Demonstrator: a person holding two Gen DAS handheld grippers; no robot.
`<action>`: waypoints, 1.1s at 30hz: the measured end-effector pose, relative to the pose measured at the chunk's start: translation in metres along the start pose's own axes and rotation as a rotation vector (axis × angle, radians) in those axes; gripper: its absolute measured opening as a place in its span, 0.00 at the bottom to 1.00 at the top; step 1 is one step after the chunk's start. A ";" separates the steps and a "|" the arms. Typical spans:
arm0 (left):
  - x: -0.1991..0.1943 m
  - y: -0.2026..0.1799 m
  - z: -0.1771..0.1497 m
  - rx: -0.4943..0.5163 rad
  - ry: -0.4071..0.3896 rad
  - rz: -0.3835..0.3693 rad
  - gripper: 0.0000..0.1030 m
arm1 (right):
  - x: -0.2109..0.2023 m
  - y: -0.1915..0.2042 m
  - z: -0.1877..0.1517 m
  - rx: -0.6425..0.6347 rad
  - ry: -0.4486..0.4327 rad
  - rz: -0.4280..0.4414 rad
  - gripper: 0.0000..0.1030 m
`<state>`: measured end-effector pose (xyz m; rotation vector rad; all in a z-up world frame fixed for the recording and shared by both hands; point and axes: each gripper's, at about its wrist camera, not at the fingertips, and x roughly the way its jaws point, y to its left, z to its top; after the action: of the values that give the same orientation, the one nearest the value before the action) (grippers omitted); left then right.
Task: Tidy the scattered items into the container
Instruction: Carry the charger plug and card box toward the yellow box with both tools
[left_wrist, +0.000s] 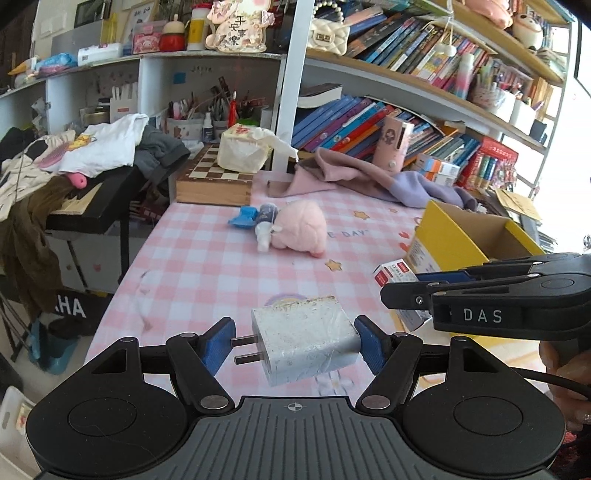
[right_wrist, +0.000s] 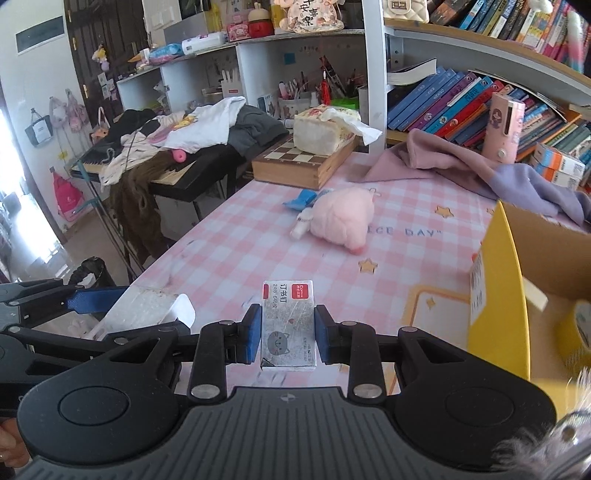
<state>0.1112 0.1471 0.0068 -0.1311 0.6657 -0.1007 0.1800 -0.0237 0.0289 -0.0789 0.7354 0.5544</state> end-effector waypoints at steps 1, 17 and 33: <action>-0.007 -0.002 -0.005 0.000 -0.002 -0.002 0.69 | -0.006 0.003 -0.006 0.002 -0.003 -0.002 0.27; -0.074 -0.036 -0.055 0.038 0.000 -0.105 0.69 | -0.099 0.014 -0.089 0.085 -0.017 -0.118 0.27; -0.067 -0.099 -0.067 0.164 0.043 -0.306 0.69 | -0.160 -0.020 -0.146 0.242 -0.010 -0.306 0.27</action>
<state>0.0121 0.0521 0.0104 -0.0720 0.6740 -0.4527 0.0034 -0.1512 0.0224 0.0362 0.7593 0.1724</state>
